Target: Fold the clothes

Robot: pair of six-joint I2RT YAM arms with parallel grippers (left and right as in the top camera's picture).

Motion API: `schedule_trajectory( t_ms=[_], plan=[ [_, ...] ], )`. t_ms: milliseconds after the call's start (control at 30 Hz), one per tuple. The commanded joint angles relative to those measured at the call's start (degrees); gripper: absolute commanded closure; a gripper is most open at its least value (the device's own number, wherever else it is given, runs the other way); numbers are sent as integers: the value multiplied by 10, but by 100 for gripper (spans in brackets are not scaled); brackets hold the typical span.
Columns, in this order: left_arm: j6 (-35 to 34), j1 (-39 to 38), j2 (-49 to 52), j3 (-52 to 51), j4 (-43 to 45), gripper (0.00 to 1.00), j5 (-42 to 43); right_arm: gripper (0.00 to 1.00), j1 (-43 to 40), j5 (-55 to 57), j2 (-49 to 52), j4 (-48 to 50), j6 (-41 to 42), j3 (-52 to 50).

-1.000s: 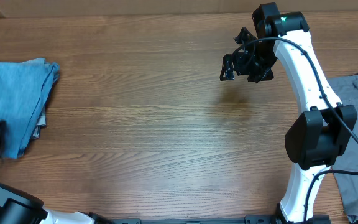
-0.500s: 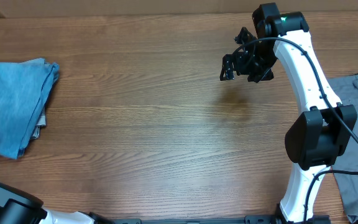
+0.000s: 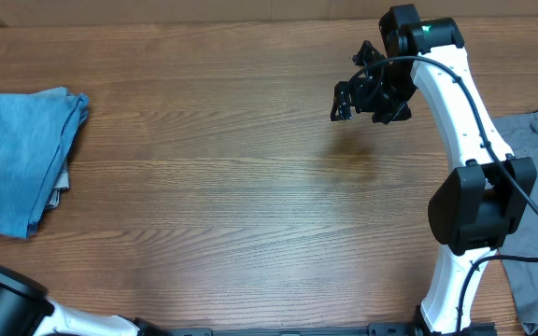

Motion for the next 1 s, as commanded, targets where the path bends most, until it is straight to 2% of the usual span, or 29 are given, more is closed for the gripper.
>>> schedule_trajectory(
  t_ms=[0, 100, 333, 400, 433, 567, 967],
  plan=[
    [-49, -32, -116, 51, 4, 79, 33, 0, -4, 0, 0, 1, -2, 3],
    [-54, -84, -183, 51, -17, 75, 26, 0, -4, 0, 0, 1, -2, 3],
    [-45, -237, -208, 51, -47, 48, -5, 0, -4, 0, 0, 1, -2, 3],
    [-41, -278, -207, 51, -66, 29, -39, 0, -4, 0, 0, 1, -2, 3],
    [-41, -293, -207, 51, -75, 2, -56, 0, -4, 0, 0, 1, -2, 3],
    [-41, -317, -207, 51, -101, 0, -69, 0, -4, 0, 0, 1, -2, 3],
    [-41, -316, -207, 51, -102, 0, -69, 0, -4, 0, 0, 1, -2, 3]
  ],
)
